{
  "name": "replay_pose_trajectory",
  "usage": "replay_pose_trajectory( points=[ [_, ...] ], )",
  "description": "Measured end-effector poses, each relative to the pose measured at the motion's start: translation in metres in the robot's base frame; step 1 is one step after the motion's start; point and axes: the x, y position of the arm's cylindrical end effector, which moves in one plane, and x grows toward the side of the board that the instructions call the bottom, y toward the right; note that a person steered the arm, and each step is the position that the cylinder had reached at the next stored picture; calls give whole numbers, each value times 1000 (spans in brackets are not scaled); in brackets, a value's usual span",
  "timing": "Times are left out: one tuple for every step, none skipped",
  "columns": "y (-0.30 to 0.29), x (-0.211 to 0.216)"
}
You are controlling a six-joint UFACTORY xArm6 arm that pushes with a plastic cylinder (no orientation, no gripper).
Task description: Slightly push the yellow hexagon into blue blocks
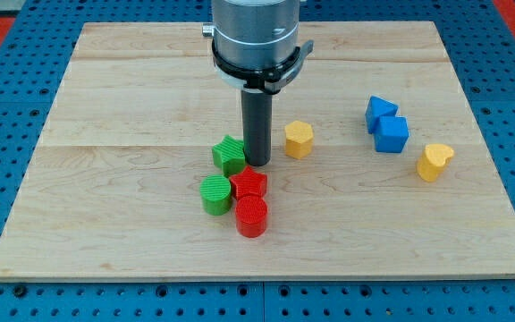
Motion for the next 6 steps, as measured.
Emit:
replay_pose_trajectory(
  points=[
    [3,-18],
    [47,-19],
    [58,-19],
    [12,31],
    [79,103],
    [154,110]
  ],
)
